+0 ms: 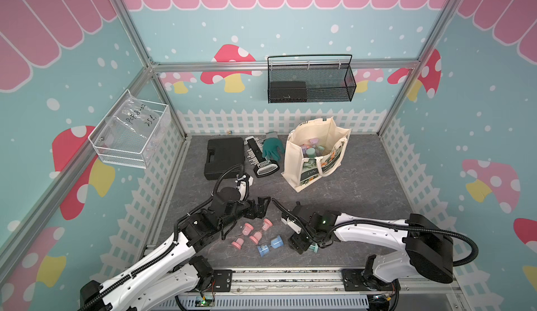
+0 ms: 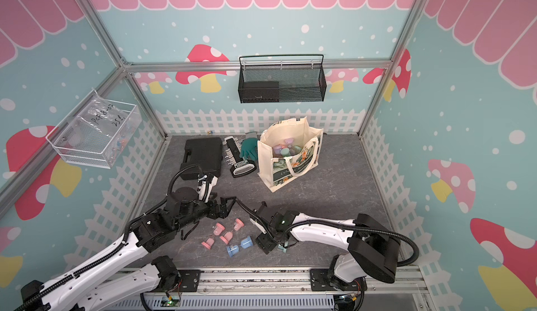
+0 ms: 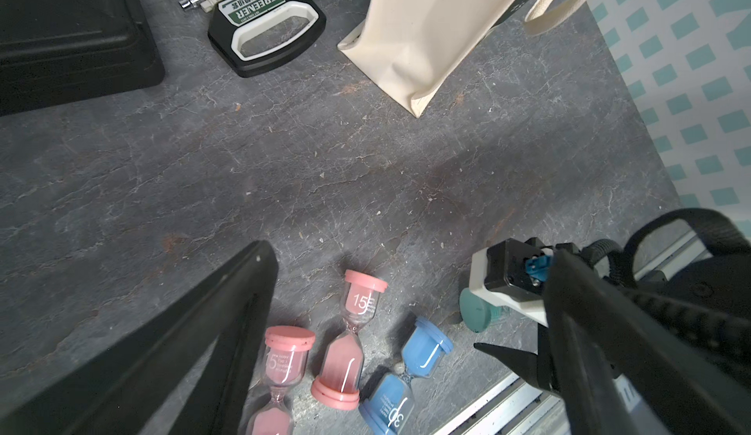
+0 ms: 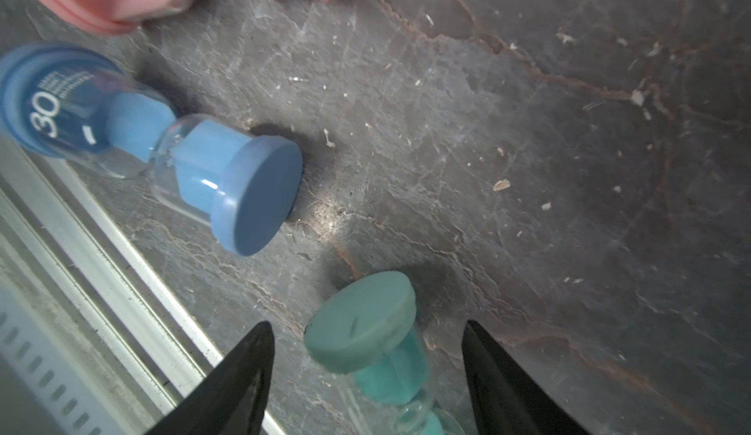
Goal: Put the hourglass into the canvas bag
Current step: Pick up the hourglass from the center of the board.
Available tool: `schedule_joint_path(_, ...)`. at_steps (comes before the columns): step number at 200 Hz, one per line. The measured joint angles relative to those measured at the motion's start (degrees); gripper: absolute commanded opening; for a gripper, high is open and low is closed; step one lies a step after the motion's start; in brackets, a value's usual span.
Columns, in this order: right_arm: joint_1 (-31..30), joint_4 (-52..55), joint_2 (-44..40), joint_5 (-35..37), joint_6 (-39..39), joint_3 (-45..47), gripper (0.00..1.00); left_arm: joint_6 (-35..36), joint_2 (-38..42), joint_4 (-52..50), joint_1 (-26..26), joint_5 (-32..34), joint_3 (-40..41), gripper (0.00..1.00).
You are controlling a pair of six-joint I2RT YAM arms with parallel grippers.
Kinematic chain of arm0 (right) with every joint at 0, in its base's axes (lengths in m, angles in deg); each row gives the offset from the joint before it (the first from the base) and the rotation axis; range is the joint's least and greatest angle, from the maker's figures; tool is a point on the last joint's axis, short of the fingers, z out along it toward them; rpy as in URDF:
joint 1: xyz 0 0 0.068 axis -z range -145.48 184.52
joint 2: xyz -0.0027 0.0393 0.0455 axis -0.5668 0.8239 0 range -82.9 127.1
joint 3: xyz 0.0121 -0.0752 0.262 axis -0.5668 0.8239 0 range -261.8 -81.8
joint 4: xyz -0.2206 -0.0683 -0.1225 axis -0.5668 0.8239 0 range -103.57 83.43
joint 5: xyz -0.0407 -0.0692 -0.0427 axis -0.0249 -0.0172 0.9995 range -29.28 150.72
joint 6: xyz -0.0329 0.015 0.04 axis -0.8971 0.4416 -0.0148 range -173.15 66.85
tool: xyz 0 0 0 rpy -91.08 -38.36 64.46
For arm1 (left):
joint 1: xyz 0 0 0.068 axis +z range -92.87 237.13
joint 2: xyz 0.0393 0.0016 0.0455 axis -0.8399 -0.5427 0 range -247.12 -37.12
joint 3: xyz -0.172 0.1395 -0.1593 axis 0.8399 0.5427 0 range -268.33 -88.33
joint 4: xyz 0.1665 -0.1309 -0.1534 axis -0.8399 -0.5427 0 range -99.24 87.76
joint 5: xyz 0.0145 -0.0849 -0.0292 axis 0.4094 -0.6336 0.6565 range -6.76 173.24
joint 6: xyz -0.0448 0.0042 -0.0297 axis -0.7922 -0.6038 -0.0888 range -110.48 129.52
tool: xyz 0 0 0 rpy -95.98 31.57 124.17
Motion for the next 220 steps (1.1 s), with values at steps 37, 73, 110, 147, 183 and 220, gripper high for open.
schedule_joint_path(37,0.0,-0.2,1.9,1.9,1.0,0.0,0.69,0.0,0.0,-0.2,0.0,0.4,0.0,0.99)
schedule_joint_path(73,0.0,-0.3,3.1,3.3,1.9,0.0,0.63,0.0,0.0,-0.2,0.0,0.9,0.0,0.99)
schedule_joint_path(110,0.0,-0.7,4.3,4.4,2.7,-0.1,0.55,-0.2,0.0,-0.2,0.0,1.0,0.3,0.99)
schedule_joint_path(147,0.0,-1.1,4.7,5.8,3.1,-0.2,0.48,-0.4,0.0,-0.1,0.0,1.0,0.3,0.99)
schedule_joint_path(183,0.0,-1.3,5.5,6.5,3.6,-1.0,0.41,-0.4,0.0,0.1,0.1,1.2,0.3,0.99)
schedule_joint_path(220,0.0,-1.3,5.5,7.5,3.9,-1.3,0.37,-0.4,0.0,0.1,0.3,1.2,0.3,0.99)
